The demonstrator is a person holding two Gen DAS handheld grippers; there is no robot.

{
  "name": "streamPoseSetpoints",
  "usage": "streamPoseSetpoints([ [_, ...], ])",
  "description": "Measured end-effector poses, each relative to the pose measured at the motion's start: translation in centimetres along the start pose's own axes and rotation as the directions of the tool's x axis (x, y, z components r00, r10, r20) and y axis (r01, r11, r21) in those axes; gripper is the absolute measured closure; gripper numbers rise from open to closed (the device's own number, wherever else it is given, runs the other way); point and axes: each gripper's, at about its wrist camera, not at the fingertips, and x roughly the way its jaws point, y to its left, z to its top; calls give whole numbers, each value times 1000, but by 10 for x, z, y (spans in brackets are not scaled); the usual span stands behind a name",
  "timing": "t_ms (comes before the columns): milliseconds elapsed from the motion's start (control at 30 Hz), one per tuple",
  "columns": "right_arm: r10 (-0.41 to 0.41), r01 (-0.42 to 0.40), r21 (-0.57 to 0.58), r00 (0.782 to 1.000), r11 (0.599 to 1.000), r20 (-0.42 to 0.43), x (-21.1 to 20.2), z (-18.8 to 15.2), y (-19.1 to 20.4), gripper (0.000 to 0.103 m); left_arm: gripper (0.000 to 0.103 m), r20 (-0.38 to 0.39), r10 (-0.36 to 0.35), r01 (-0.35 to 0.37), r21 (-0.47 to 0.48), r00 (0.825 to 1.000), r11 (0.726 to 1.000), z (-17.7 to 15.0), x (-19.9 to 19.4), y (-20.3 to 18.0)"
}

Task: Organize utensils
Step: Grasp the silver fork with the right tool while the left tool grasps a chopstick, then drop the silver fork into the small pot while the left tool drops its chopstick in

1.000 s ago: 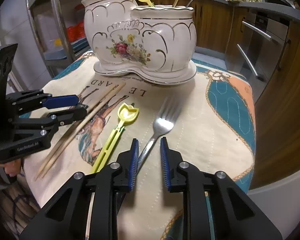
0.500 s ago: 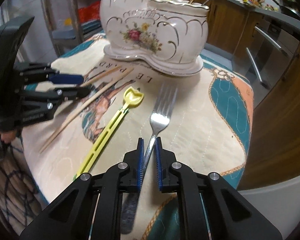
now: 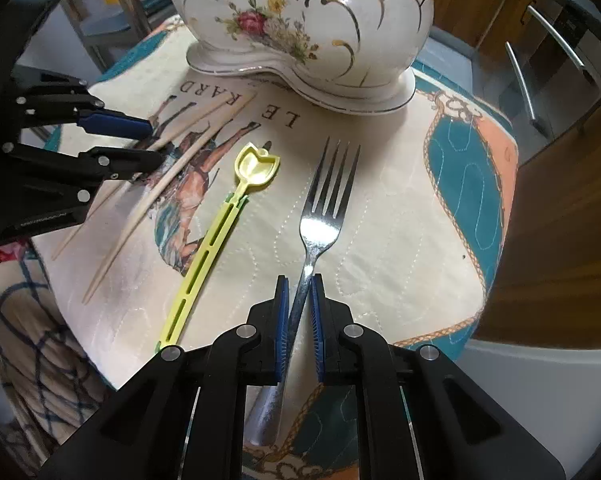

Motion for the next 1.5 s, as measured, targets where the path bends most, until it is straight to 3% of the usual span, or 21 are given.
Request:
streamPoseSetpoints([
  [133, -7, 7, 10, 1000, 1000, -2, 0, 2, 3, 94, 93, -16, -16, 16, 0, 1000, 1000, 8, 0, -7],
  [233, 4, -4, 24, 999, 1000, 35, -1, -4, 1, 96, 95, 25, -5, 5, -19, 1000, 1000, 9, -4, -12],
  [333, 32, -36, 60, 996, 998, 81, -3, -13, -8, 97, 98, 86, -37, 42, -61, 996, 997, -2, -8, -7],
  [400, 46, -54, 76, 993, 996, 113, -5, -20, -13, 97, 98, 129, -73, 83, -79, 989, 993, -10, -12, -5],
  [533, 88, -109, 100, 977, 989, 192, -13, -34, -19, 97, 98, 259, -122, 158, -122, 958, 980, -33, -26, 0],
  [633, 130, -170, 121, 951, 978, 280, -23, -45, -25, 97, 98, 370, -136, 194, -124, 919, 973, -46, -43, 0],
  [833, 207, -292, 134, 873, 947, 441, -41, -56, -38, 97, 98, 556, -149, 261, -129, 818, 957, -68, -70, 3],
  [900, 218, -314, 124, 846, 941, 487, -49, -57, -38, 97, 98, 588, -135, 255, -125, 798, 959, -72, -75, 0],
  [933, 223, -323, 121, 834, 939, 504, -52, -59, -37, 97, 98, 618, -125, 249, -118, 776, 961, -71, -80, -2],
  [1033, 222, -339, 113, 798, 934, 560, -62, -56, -37, 97, 98, 676, -81, 209, -111, 733, 972, -70, -91, -12],
  [1200, 197, -333, 99, 743, 938, 640, -81, -47, -37, 97, 98, 776, -39, 211, -123, 629, 970, -58, -111, -4],
  [1300, 180, -321, 90, 717, 943, 673, -90, -39, -37, 97, 98, 810, -35, 241, -133, 586, 961, -52, -115, 7],
  [1467, 149, -292, 80, 683, 953, 715, -97, -22, -40, 97, 98, 839, -12, 274, -164, 544, 948, -37, -118, 24],
  [1500, 143, -287, 78, 674, 955, 725, -98, -17, -41, 97, 98, 850, 3, 285, -179, 527, 942, -34, -119, 31],
])
